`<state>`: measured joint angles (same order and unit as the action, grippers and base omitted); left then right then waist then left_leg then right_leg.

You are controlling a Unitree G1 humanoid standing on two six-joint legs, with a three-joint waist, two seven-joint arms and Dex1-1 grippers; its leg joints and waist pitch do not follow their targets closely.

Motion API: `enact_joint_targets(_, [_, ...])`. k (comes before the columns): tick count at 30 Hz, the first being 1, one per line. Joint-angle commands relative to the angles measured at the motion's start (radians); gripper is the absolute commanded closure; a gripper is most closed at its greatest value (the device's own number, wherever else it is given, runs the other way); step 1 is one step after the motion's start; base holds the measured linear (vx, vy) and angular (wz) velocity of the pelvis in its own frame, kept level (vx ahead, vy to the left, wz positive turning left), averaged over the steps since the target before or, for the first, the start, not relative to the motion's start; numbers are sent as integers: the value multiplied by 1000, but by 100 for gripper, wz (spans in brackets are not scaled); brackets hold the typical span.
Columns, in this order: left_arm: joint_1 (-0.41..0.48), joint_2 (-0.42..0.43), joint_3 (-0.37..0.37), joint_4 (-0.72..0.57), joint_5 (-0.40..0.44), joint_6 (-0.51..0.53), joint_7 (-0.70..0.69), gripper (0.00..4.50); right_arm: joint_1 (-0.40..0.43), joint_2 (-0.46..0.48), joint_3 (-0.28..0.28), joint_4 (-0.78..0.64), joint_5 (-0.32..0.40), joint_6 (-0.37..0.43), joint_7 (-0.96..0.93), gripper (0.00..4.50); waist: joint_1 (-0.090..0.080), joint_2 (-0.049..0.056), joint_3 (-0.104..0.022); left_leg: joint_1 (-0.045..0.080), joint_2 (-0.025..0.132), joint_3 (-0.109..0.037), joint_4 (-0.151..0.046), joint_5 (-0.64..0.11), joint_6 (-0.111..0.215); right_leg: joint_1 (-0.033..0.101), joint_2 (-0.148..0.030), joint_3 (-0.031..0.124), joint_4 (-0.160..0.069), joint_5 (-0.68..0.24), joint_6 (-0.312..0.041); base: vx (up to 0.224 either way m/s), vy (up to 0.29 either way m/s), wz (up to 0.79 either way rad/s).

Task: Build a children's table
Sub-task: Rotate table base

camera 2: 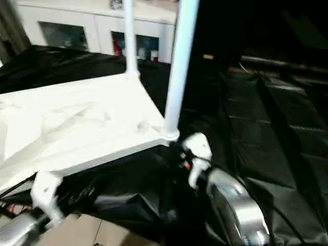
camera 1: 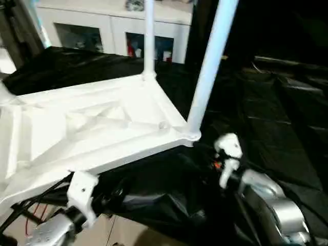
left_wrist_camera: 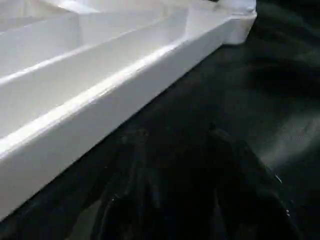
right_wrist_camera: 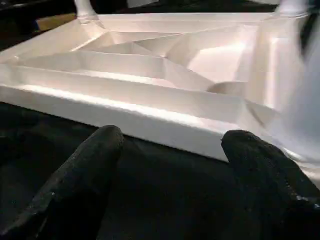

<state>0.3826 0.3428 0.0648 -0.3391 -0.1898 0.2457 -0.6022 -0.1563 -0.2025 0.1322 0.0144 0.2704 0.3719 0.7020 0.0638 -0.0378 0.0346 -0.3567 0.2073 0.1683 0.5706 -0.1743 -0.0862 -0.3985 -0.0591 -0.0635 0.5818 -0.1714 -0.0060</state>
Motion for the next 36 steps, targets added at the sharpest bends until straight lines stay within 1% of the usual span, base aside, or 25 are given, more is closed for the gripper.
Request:
enact_joint_targets(1, [-7,10,9,-7,15,13,-6,240,-20,1,0,35,-6,-21,5,82,0,14,-29,13,23,-11,-75,-429,-1,16,-59,41,-89,-467,-74,0,0,0])
enact_joint_targets(2, [-17,33,27,-7,12,40,9,240,-95,34,3,131,-7,-47,5,82,2,15,-30,15,23,-12,-75,-440,-7,17,-61,40,-86,-469,-76,0,0,0])
enact_joint_targets(3, [-22,39,37,-10,12,56,21,240,-137,56,1,189,-12,-68,-3,82,-4,13,-28,11,20,-16,-78,-458,-12,21,-61,37,-86,-484,-81,0,0,0])
enact_joint_targets(4, [-28,52,45,-15,6,66,23,240,-198,94,-11,275,-8,-89,-17,82,-6,18,-30,12,20,-18,-76,-464,-18,20,-64,37,-83,-489,-85,0,0,0])
enact_joint_targets(5, [-28,52,45,-15,6,66,23,240,-198,94,-11,275,-8,-89,-17,82,-11,15,-30,13,19,-19,-76,-469,-22,21,-64,35,-85,-489,-90,0,0,0])
enact_joint_targets(6, [-29,56,47,-17,1,70,20,240,-220,106,-18,307,-7,-95,-27,82,-8,18,-29,15,20,-18,-76,-466,-24,20,-64,37,-87,-485,-86,0,0,0])
enact_joint_targets(7, [-29,66,51,-21,-2,81,23,240,-261,123,-27,373,-14,-128,-46,82,-6,20,-29,20,21,-17,-76,-473,-26,16,-63,38,-88,-482,-89,0,0,0])
enact_joint_targets(8, [-30,78,58,-24,-5,95,24,240,-320,147,-42,472,-23,-177,-75,82,-8,18,-31,21,20,-16,-74,-479,-27,16,-65,38,-84,-476,-101,0,0,0])
enact_joint_targets(9, [-30,80,60,-24,-6,97,23,240,-334,153,-50,494,-23,-185,-86,82,-8,20,-31,19,19,-18,-74,-475,-28,18,-66,38,-82,-474,-107,0,0,0])
enact_joint_targets(10, [-31,86,64,-25,-4,106,24,240,-376,171,-74,562,-21,-211,-123,82,-7,21,-34,19,19,-17,-74,-459,-29,20,-65,38,-80,-453,-114,0,0,0])
enact_joint_targets(11, [-31,86,64,-25,-4,106,24,240,-376,171,-74,562,-21,-211,-123,82,-4,23,-34,21,21,-14,-74,-448,-29,17,-62,41,-78,-424,-120,0,0,0])
enact_joint_targets(12, [-30,91,68,-28,-3,114,27,240,-438,192,-112,668,-11,-251,-167,82,-4,22,-34,23,21,-12,-72,-451,-31,15,-62,40,-73,-407,-133,0,0,0])
enact_joint_targets(13, [-30,93,69,-30,-4,116,28,240,-457,197,-123,702,-8,-265,-178,82,-3,23,-35,22,20,-14,-73,-449,-31,18,-62,40,-72,-402,-136,0,0,0])
enact_joint_targets(15, [-27,89,70,-33,-2,124,44,240,-484,209,-143,743,3,-281,-189,82,1,24,-35,22,21,-10,-72,-449,-28,17,-60,41,-70,-384,-140,0,0,0])
enact_joint_targets(16, [-25,87,69,-31,2,131,50,240,-499,216,-156,769,9,-292,-205,82,1,25,-34,19,21,-12,-72,-450,-29,19,-60,42,-67,-385,-140,0,0,0])
enact_joint_targets(17, [-19,90,62,-25,16,135,60,240,-526,225,-177,822,19,-318,-232,82,1,24,-34,20,21,-12,-71,-454,-30,17,-61,42,-66,-389,-141,0,0,0])
enact_joint_targets(18, [-17,92,59,-24,18,137,62,240,-535,227,-182,842,22,-329,-238,82,1,25,-36,20,20,-12,-70,-453,-30,18,-63,41,-65,-394,-142,0,0,0])
enact_joint_targets(20, [-9,99,56,-21,22,145,62,240,-558,230,-202,883,28,-351,-278,82,3,21,-36,19,20,-9,-70,-438,-25,18,-61,42,-65,-383,-142,0,0,0])
enact_joint_targets(21, [-6,103,56,-18,28,146,65,240,-570,231,-216,906,33,-361,-295,82,4,23,-37,19,21,-10,-69,-435,-27,18,-63,42,-62,-380,-144,0,0,0])
enact_joint_targets(22, [-3,108,59,-11,38,150,71,240,-583,231,-231,926,37,-372,-318,82,4,18,-37,17,20,-9,-70,-434,-25,20,-61,41,-62,-378,-141,0,0,0])
enact_joint_targets(23, [0,115,60,-2,53,146,77,240,-593,229,-248,943,44,-379,-339,82,7,23,-37,20,21,-10,-70,-436,-27,17,-61,41,-61,-379,-140,0,0,0])
enact_joint_targets(24, [3,124,61,12,71,144,84,240,-617,222,-278,990,49,-401,-369,82,8,23,-38,22,20,-9,-69,-442,-27,15,-58,41,-60,-376,-137,0,0,0])
enact_joint_targets(28, [3,126,73,22,80,147,107,240,-651,190,-313,1066,43,-451,-428,82,22,23,-37,24,21,-8,-70,-453,-31,12,-61,42,-61,-385,-135,0,0,0])
enact_joint_targets(31, [-9,123,82,26,77,146,119,240,-663,165,-331,1100,46,-476,-440,82,26,23,-36,28,20,-7,-68,-464,-32,10,-60,41,-64,-394,-130,0,0,0])
enact_joint_targets(36, [-25,124,90,37,78,135,126,240,-671,130,-360,1131,46,-506,-454,82,31,22,-35,24,16,-9,-67,-477,-30,12,-60,37,-70,-451,-106,0,0,0])
